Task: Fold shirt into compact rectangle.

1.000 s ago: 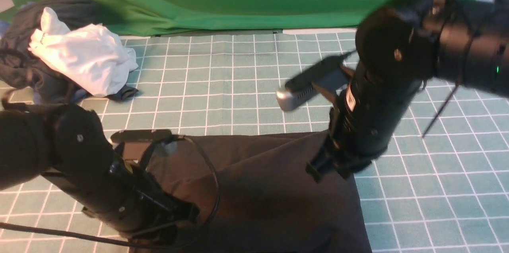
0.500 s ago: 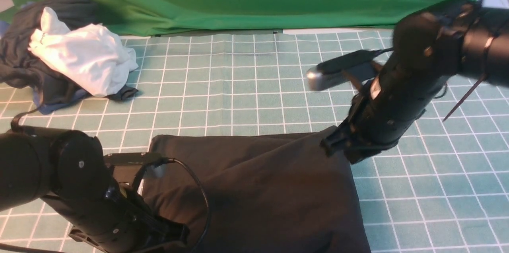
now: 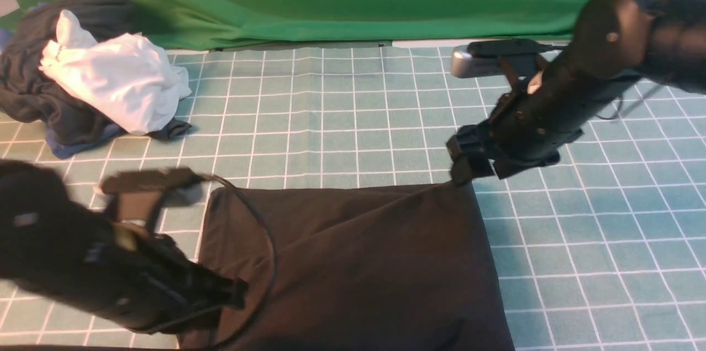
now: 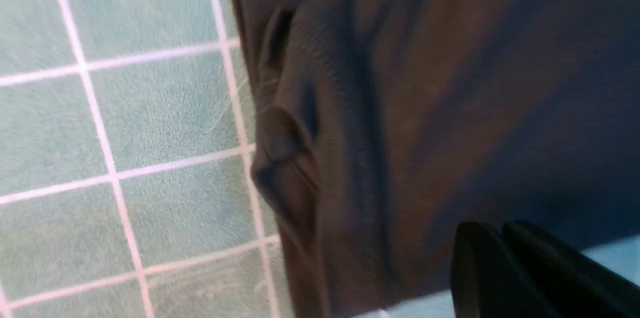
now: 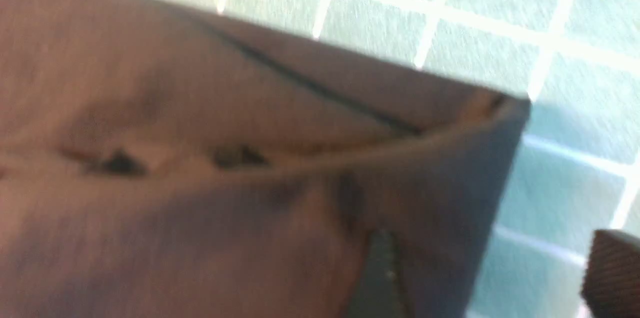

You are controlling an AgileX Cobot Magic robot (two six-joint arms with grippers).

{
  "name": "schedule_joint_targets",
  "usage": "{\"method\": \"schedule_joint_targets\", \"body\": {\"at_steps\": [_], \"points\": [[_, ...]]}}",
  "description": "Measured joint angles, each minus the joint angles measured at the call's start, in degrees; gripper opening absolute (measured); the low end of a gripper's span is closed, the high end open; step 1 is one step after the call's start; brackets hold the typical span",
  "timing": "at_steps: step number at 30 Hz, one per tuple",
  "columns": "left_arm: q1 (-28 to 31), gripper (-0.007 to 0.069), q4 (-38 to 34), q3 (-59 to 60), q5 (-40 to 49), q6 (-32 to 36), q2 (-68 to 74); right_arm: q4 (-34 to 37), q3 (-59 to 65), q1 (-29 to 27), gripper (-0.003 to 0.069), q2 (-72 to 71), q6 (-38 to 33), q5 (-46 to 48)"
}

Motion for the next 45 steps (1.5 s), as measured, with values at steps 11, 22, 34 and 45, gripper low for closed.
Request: {"method": "schedule_joint_targets", "body": {"at_steps": [11, 22, 34, 45], "points": [[0.00, 0.0006, 0.02, 0.00, 8.42, -4.52, -20.17, 0.26, -5.07, -0.52, 0.0569, 10.25, 0.00, 2.00], [0.00, 0.0006, 3.32, 0.06, 9.26, -6.35, -24.54, 3.54, -5.64, -0.55, 0.0102, 12.59, -3.82, 0.66], [0.00, 0.0006, 3.87, 0.10, 9.99, -7.02, -24.54, 3.60, -12.37, -8.47, 0.0088, 12.58, -1.67, -2.31], [0.00, 0.0006, 4.14, 0.10, 9.78, -7.06, -24.54, 3.00, -13.15, -12.62, 0.0278, 12.62, 0.67, -1.31]]}}
